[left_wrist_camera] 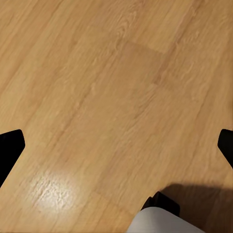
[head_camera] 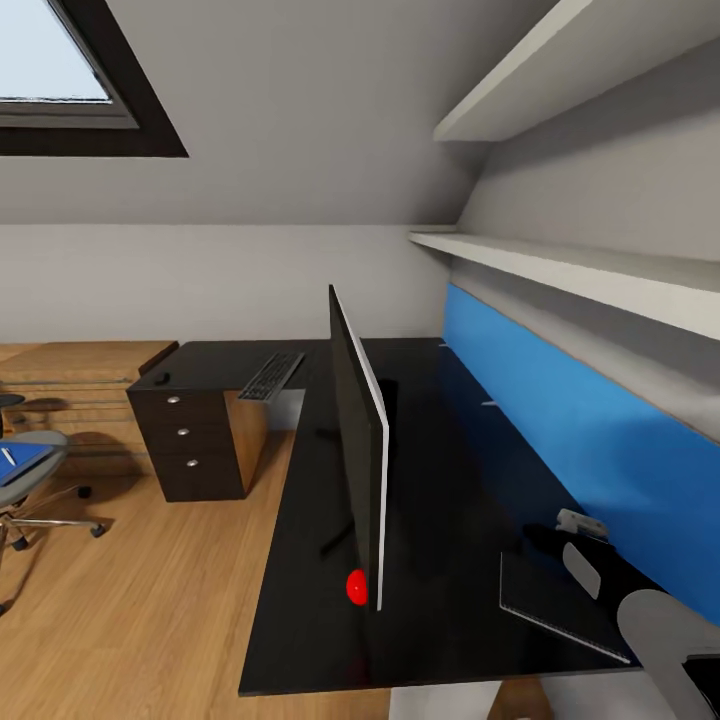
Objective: In the bedroom, organize the workspace by keeping the computer under the desk, ensuring the monitor is on the desk, placing the keyboard on the desk next to the monitor, placing the mouse on the desk next to the keyboard, moving the folder from the swivel chair onto the desk next to the mouse, stacking the notebook on top of the folder with the pen on top of the notebook, and positioning the swivel chair next to the desk.
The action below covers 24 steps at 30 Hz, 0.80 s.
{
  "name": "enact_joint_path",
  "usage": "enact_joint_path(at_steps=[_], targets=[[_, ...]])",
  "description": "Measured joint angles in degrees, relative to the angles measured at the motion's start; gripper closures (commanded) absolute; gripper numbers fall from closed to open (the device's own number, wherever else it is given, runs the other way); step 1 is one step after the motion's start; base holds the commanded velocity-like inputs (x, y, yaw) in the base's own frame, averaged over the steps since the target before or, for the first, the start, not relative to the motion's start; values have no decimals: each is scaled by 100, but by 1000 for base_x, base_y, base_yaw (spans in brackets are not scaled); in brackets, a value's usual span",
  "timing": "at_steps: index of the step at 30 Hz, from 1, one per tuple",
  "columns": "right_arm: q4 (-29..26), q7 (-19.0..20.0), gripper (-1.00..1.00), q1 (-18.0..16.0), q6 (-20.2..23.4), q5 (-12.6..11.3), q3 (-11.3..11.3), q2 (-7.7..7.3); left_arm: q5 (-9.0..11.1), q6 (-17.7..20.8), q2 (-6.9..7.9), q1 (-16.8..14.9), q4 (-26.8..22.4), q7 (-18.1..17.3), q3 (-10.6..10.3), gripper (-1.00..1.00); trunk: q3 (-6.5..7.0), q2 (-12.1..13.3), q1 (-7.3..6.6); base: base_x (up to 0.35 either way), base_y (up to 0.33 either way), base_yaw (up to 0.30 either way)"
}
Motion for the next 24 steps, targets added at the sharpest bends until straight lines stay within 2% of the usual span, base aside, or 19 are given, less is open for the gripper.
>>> enact_joint_path(at_steps=[2,7,9,20,24], targets=[[-2,3,-100,0,3,-10,-3,-3,-1,1,5,0,2,-10,0,-100,0,0,0,-2,0,0],[-179,-22,-100,146,-192,224,28,153,5,26,-11,0,31,-9,5,-100,1,2,0,-2,0,0],[-262,-21,-100,199,-189,392,33,211,6,25,-18,0,31,-10,6,-100,2,2,0,0,0,0],[26,22,-100,-149,136,39,21,239,10,19,-5,-1,32,-52,7,-100,0,3,0,0,0,0],[154,22,-100,-216,140,27,23,239,10,14,-5,-1,31,-54,7,-100,0,3,0,0,0,0]])
